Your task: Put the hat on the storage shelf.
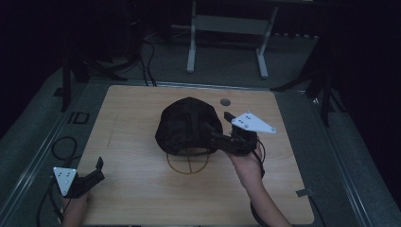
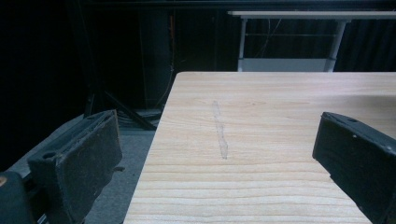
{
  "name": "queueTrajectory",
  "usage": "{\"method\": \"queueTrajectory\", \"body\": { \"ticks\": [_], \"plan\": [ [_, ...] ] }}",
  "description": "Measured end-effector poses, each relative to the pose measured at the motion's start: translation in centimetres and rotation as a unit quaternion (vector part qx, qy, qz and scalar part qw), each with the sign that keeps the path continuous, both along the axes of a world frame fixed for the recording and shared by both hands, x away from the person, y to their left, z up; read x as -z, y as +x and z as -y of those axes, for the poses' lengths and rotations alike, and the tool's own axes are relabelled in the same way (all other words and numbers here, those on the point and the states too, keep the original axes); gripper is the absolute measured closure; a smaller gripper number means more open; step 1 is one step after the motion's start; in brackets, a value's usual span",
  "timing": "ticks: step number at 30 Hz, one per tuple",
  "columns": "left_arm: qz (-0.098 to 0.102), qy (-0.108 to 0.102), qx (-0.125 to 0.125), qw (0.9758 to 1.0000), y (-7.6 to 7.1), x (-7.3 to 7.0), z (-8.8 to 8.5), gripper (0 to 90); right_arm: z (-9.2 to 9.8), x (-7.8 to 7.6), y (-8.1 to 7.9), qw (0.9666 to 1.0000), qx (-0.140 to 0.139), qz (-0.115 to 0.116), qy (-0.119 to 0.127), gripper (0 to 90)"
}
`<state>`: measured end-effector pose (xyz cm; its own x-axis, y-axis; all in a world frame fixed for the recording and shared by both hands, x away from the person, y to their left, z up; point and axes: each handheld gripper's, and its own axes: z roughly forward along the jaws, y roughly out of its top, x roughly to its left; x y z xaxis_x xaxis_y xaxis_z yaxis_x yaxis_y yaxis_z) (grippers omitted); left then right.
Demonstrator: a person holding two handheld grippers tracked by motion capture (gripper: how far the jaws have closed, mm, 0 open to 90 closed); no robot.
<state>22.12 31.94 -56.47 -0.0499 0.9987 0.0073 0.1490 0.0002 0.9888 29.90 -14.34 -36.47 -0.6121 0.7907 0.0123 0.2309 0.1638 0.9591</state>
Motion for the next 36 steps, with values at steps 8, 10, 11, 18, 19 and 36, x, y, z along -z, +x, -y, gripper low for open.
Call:
{"method": "queueTrajectory", "body": {
  "ticks": [8,10,11,18,19,36],
  "plan": [
    [0.001,0.000,-0.001,1.0000,0.0,0.0,0.0,1.8,3.1,1.0,0.3,0.9999,0.010,0.000,-0.004,15.9],
    [0.001,0.000,-0.001,1.0000,0.0,0.0,0.0,1.8,3.9,1.4,0.3,0.9999,0.016,0.001,-0.003,15.7],
    [0.000,0.000,-0.002,1.0000,0.0,0.0,0.0,1.8,4.3,1.5,0.4,0.9998,0.019,0.000,-0.004,15.2],
    [0.003,0.001,-0.002,1.0000,0.0,0.0,0.0,1.8,6.7,2.9,0.7,0.9987,0.049,-0.006,-0.013,14.7],
    [0.002,0.001,-0.002,1.0000,0.0,0.0,0.0,1.8,7.1,3.2,0.7,0.9984,0.053,-0.004,-0.018,14.7],
    [0.003,0.001,-0.001,1.0000,0.0,0.0,0.1,1.8,13.6,9.2,0.5,0.9944,0.100,-0.020,-0.030,13.5]
  ]
}}
